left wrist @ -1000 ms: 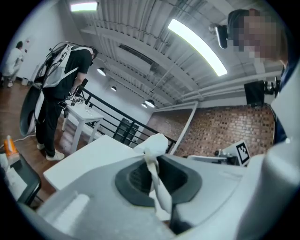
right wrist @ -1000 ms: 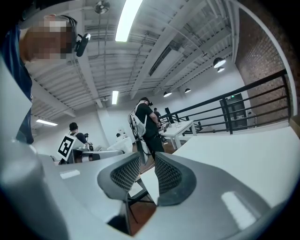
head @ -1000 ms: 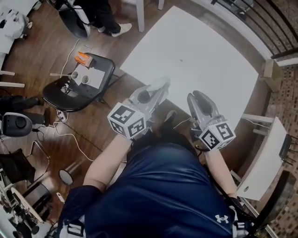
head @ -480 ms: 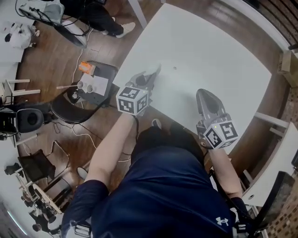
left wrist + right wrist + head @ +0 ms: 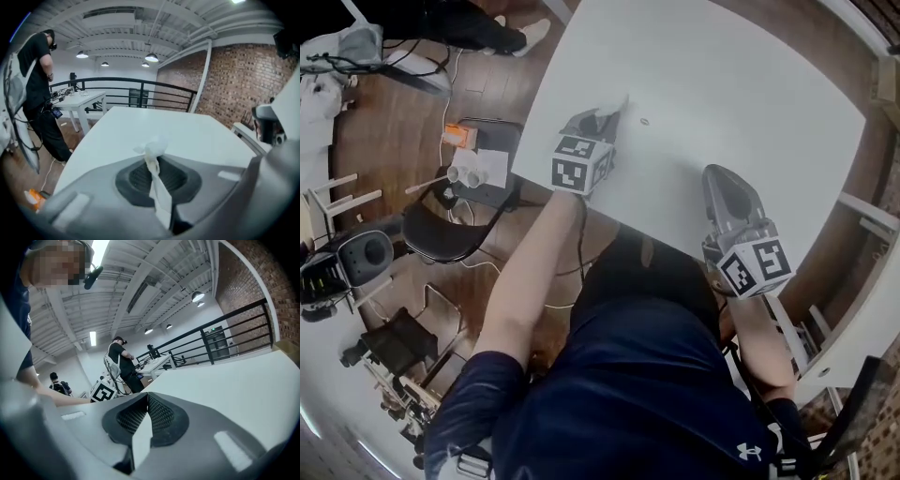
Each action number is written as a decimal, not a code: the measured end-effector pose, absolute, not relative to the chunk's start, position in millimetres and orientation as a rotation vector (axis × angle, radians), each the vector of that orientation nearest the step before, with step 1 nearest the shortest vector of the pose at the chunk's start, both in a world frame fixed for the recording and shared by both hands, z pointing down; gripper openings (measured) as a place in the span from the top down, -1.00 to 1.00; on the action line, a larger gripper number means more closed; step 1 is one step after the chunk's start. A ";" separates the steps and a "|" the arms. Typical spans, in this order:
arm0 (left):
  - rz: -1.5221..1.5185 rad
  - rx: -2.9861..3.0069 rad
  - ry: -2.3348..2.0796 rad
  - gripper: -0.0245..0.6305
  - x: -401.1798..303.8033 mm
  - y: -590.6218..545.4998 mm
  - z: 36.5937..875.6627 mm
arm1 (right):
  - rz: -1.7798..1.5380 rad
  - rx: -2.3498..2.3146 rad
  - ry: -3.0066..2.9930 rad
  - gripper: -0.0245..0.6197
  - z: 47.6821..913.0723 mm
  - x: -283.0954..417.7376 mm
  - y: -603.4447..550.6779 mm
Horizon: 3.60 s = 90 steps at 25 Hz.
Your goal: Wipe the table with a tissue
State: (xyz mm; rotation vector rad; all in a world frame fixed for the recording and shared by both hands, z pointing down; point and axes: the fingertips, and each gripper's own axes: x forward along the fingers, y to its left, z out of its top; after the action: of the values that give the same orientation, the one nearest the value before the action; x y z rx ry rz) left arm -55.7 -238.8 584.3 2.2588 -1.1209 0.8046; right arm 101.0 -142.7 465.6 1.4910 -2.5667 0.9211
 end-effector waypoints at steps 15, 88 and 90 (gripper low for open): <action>2.171 2.382 -0.689 0.90 -71.8 -240.6 633.4 | 1.038 1.512 -2.559 0.89 481.7 91.6 -149.8; 1.538 2.509 -0.488 0.90 55.9 -113.3 593.1 | 1.137 1.644 -2.496 0.89 493.8 179.1 -130.4; 1.393 2.513 -0.603 0.90 41.2 -107.9 569.5 | 1.123 1.589 -2.529 0.89 490.0 166.2 -131.6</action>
State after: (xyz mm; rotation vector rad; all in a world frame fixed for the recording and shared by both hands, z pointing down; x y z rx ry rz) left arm 41.2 -107.9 569.5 2.5126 -0.6034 1.3925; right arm 166.2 -131.6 490.0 1.5894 -2.5294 1.1234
